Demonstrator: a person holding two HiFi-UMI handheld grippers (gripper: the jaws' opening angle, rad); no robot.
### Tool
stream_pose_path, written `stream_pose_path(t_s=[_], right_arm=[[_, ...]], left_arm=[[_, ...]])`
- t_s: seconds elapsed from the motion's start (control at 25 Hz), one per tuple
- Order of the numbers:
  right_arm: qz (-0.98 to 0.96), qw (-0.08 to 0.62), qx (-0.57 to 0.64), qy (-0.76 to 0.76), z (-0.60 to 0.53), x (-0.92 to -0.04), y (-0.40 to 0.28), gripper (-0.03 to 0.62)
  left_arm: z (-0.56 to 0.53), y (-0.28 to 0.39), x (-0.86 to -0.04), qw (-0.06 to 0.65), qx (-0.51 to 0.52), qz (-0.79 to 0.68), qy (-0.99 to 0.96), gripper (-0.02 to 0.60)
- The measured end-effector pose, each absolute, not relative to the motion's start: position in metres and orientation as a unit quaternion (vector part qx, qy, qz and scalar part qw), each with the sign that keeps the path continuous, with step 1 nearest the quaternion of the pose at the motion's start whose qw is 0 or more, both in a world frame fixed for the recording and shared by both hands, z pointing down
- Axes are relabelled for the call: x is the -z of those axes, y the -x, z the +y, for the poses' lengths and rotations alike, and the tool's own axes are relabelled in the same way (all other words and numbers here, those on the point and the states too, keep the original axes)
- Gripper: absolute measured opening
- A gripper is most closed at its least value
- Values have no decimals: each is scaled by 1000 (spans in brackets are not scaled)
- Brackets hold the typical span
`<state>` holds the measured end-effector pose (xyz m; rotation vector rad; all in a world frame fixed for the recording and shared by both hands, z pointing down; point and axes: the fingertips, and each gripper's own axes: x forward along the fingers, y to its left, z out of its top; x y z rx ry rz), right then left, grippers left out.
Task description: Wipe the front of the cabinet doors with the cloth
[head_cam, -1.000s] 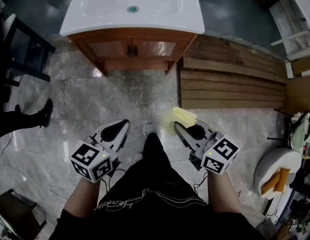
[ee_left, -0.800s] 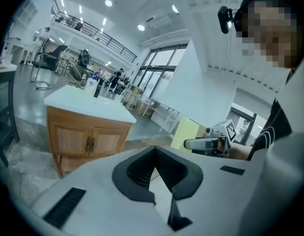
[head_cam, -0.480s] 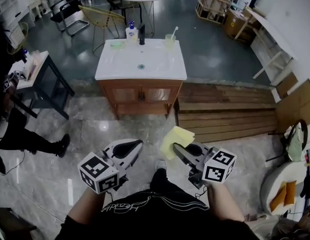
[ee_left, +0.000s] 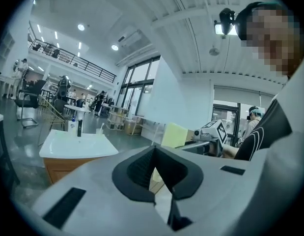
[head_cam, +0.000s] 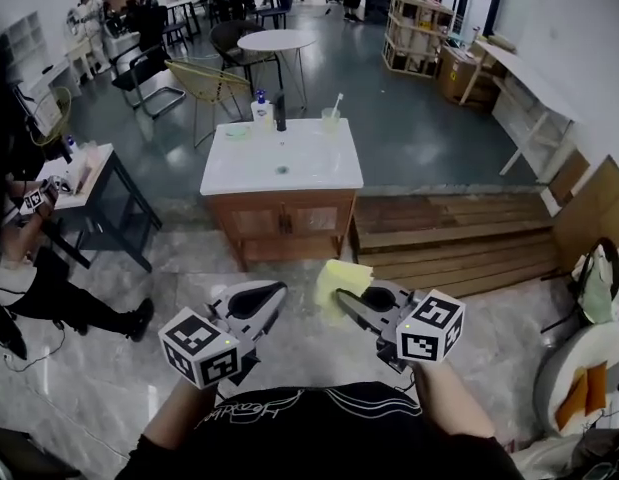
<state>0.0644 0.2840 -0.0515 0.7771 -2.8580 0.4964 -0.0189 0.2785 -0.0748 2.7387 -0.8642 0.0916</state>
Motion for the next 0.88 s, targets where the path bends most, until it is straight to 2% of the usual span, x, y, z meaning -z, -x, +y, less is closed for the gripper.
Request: stream_pose_path(t_s=[0.88], right_arm=[[-949, 51, -177, -257, 283, 40, -63, 41]], left_arm=[[270, 25, 65, 146, -24, -320, -936, 6]])
